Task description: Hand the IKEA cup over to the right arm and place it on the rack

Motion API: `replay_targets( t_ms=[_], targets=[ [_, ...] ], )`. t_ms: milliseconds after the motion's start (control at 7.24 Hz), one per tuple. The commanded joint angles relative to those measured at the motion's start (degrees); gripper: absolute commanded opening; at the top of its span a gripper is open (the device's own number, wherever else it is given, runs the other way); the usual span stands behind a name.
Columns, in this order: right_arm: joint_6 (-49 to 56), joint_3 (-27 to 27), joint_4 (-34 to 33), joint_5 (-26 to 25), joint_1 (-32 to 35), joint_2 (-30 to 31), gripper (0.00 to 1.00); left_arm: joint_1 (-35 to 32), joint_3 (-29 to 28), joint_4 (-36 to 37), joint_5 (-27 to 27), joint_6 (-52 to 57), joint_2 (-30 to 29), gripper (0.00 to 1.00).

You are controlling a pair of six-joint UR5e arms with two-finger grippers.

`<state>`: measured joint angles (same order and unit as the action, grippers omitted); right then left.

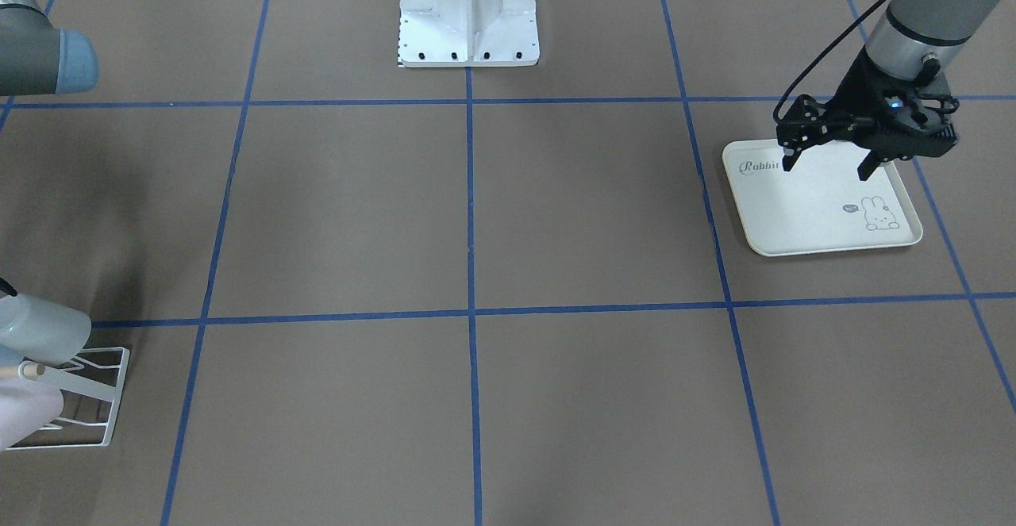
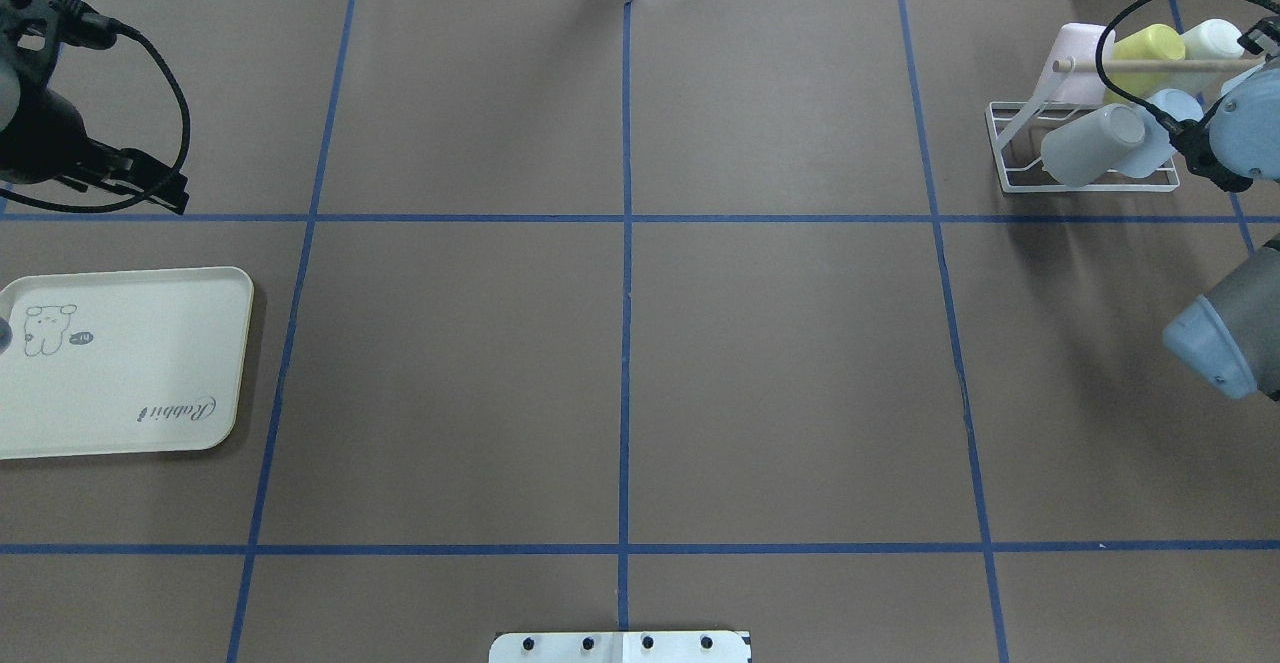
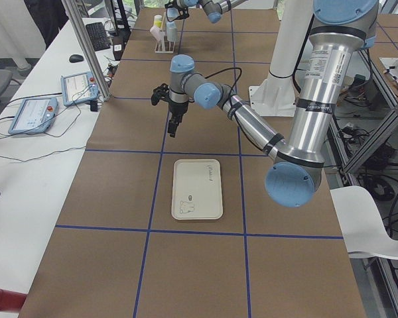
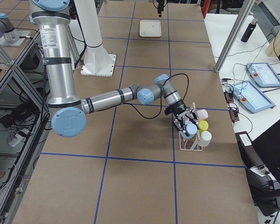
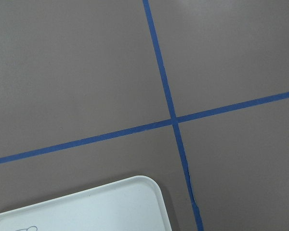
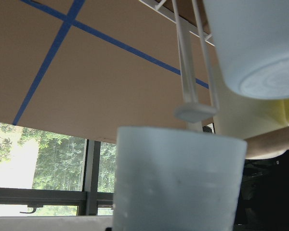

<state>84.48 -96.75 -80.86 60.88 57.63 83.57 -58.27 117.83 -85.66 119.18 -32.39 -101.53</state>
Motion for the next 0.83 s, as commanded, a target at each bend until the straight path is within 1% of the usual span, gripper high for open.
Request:
replay_targets(
  t_ms=[0,691],
  targets=[
    [-0.2,0.9,0.0,-0.7,-0.7,-0.2,0.42,0.0,-0.1,0.0,0.0,0.0,0.1,1.0],
    [-0.5,1.4,0.0,-1.9,-2.4,-0.3,0.45,0.1,-0.1,-0.1,0.0,0.0,0.1,1.0]
  ],
)
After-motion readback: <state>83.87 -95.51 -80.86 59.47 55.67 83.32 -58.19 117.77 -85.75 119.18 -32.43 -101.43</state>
